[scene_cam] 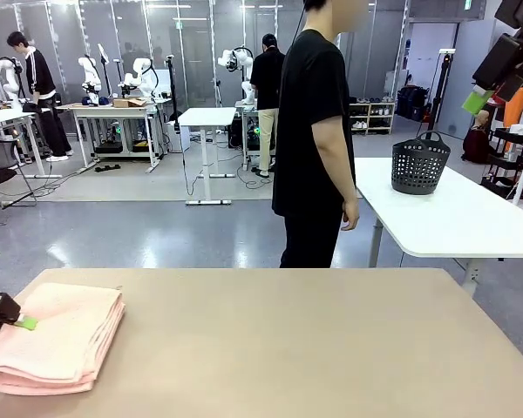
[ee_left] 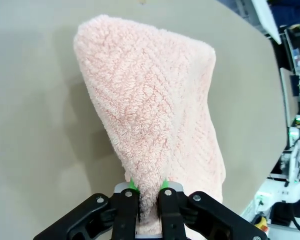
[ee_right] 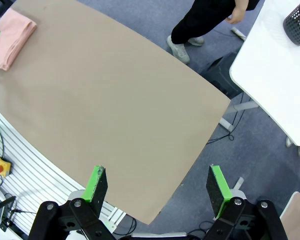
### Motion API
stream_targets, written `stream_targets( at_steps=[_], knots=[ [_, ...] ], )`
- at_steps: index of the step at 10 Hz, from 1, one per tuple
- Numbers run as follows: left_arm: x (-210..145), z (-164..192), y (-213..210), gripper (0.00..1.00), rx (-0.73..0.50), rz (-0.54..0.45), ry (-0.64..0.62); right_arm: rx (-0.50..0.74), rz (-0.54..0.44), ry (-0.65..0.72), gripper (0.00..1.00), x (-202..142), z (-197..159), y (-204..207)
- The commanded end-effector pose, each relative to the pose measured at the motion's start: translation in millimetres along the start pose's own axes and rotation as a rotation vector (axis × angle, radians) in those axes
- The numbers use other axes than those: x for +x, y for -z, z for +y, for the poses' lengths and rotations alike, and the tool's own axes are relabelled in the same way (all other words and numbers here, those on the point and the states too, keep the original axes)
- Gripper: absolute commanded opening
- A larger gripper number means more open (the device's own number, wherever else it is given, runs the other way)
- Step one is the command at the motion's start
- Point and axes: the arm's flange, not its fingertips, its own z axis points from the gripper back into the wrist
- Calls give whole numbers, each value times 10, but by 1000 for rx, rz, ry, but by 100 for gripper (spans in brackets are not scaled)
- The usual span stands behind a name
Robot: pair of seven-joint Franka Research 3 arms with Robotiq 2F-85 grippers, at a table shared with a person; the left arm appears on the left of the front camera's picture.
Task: Fold the towel.
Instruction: Pick up the 100 cm Hotel Towel and place it on the left side of the table.
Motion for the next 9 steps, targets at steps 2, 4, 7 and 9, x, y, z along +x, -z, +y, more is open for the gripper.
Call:
stream_targets(
  at_steps=[2,4,7,9],
  knots=[
    [79,-36,-95,37,44,-32,14,-4,3,1,100,-5,7,2],
    [79,-86,-133,66,78,-39,11,-4,3,1,100,-5,7,2],
    [31,-252,-237,93,188,-27,45,-4,3,1,100,-5,7,2],
    [-19,-397,-311,100,207,-28,64,-4,3,1,100,-5,7,2]
  ],
)
